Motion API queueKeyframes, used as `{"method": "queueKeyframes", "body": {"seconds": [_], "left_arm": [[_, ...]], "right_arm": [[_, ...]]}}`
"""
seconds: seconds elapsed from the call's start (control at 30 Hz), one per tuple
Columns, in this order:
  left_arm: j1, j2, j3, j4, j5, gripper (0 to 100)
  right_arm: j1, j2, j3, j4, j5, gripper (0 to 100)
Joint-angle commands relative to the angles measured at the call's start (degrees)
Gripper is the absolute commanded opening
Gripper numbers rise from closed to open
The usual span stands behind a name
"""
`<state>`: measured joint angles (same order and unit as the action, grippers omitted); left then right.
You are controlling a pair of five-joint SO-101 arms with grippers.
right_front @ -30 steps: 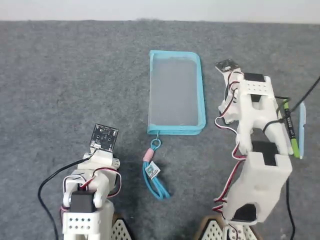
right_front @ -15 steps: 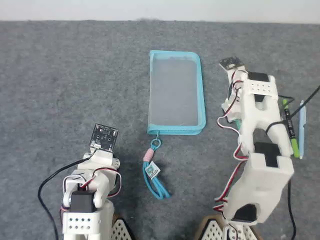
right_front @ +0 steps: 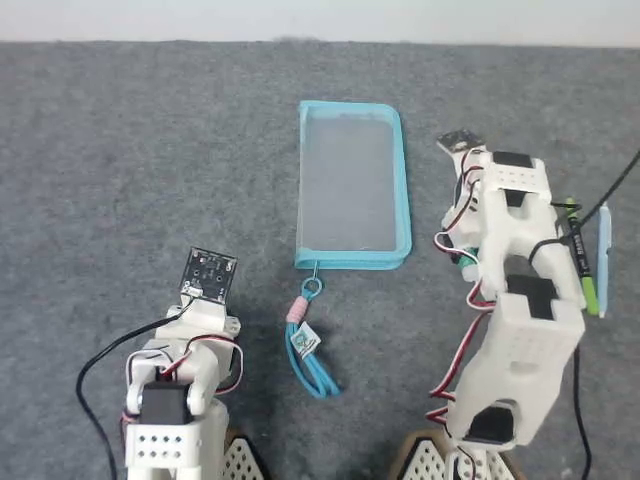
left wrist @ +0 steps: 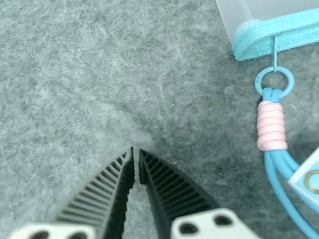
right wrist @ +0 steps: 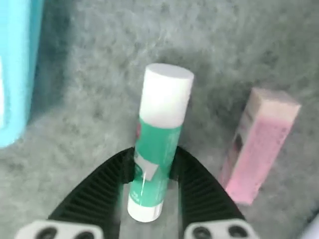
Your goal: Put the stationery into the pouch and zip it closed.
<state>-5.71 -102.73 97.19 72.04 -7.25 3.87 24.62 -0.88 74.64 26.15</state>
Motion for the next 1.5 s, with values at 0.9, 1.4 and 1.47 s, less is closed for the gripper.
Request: {"method": "queueKeyframes", "body": {"seconds": [0.9,1.4,1.47], "left_arm": [[0.35,-1.32,-0.57,0.18,-0.53,1],[0.35,-1.32,-0.57,0.18,-0.53,1],[0.35,-1.32,-0.57,0.18,-0.53,1]], "right_arm": [[16.31,-5.23,-2.64,-3.21,12.92,21.8],[-11.56,-36.53,7.65,10.77,-4.13,10.6],[-16.66,-38.81,12.84,8.75,-4.92,10.6]]}}
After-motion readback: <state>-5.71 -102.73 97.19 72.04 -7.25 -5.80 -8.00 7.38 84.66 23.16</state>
